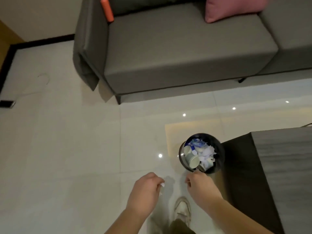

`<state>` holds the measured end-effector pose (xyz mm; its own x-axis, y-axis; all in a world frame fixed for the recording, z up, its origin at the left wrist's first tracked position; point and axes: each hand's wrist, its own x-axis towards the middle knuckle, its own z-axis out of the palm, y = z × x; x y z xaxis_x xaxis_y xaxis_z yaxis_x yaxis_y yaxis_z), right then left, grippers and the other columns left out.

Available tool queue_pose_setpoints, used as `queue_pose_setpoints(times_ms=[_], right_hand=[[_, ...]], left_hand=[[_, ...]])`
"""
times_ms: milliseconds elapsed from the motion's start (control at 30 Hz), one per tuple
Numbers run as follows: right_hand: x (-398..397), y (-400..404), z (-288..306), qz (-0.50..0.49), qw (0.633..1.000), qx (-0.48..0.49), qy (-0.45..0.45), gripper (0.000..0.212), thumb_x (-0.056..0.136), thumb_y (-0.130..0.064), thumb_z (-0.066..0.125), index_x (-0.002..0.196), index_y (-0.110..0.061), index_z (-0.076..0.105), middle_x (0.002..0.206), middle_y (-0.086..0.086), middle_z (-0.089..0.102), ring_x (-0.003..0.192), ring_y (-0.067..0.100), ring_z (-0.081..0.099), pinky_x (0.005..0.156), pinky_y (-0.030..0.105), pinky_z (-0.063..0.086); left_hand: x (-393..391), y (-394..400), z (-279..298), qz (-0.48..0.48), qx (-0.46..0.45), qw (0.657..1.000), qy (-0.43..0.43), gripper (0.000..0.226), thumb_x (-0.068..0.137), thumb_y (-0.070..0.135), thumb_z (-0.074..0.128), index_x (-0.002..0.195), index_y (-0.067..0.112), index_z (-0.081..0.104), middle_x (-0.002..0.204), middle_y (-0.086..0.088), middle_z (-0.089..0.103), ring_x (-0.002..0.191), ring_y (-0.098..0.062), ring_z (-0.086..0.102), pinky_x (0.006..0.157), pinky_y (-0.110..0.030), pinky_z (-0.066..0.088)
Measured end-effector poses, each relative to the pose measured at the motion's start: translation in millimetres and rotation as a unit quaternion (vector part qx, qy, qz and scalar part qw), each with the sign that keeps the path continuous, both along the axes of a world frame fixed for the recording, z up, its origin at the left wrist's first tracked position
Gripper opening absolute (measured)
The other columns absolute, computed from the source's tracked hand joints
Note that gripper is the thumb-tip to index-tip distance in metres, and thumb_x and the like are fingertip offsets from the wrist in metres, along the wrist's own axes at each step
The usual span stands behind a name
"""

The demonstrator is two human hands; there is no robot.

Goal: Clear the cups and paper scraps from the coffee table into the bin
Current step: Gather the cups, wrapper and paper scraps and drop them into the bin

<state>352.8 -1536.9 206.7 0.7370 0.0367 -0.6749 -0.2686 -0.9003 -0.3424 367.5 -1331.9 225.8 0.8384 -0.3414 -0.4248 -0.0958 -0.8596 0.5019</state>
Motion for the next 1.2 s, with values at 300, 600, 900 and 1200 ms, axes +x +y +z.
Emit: queue_pose_setpoints(times_ms=[300, 600, 900, 1200], right_hand=[[62.0, -58.4, 2.8, -0.147, 0.989, -0.016, 0.022, 0.026, 0.099, -0.028, 0.038, 0.108, -0.016, 0.06, 0.112, 0.005, 0.057, 0.096, 0.025, 0.06, 0.079, 0.034, 0.047], [102.3, -88.5, -34.1, -0.271, 0.96, -0.045, 0.063, 0.025, 0.1, -0.022, 0.039, 0.112, -0.015, 0.059, 0.118, 0.003, 0.056, 0.088, 0.023, 0.057, 0.08, 0.03, 0.046], [104.2, -105.2, -120.5, -0.37, 0.923, -0.049, 0.096, 0.015, 0.093, -0.01, 0.05, 0.104, -0.012, 0.06, 0.098, 0.004, 0.053, 0.076, 0.018, 0.049, 0.069, 0.027, 0.042], [74.3, -115.4, -199.2, -0.385, 0.917, -0.036, 0.102, 0.012, 0.089, -0.01, 0.054, 0.1, -0.015, 0.058, 0.099, 0.008, 0.057, 0.08, 0.027, 0.061, 0.072, 0.034, 0.052]], left_hand=[[133.6, -81.3, -15.5, -0.138, -0.022, 0.99, 0.032, 0.024, 0.093, 0.024, 0.054, 0.106, 0.033, 0.071, 0.105, 0.017, 0.062, 0.091, -0.001, 0.06, 0.073, 0.004, 0.028], [195.1, -148.5, -70.9, -0.258, -0.032, 0.964, 0.062, 0.025, 0.092, 0.019, 0.051, 0.102, 0.032, 0.071, 0.094, 0.013, 0.057, 0.083, -0.003, 0.054, 0.073, -0.01, 0.036], [202.3, -190.5, -148.9, -0.26, 0.002, 0.96, 0.101, 0.02, 0.093, 0.019, 0.053, 0.104, 0.029, 0.067, 0.1, 0.01, 0.057, 0.087, -0.006, 0.051, 0.076, -0.013, 0.039], [176.3, -221.6, -225.6, -0.296, 0.012, 0.946, 0.129, 0.019, 0.093, 0.019, 0.054, 0.106, 0.024, 0.067, 0.104, 0.006, 0.059, 0.093, -0.013, 0.057, 0.084, -0.026, 0.05]])
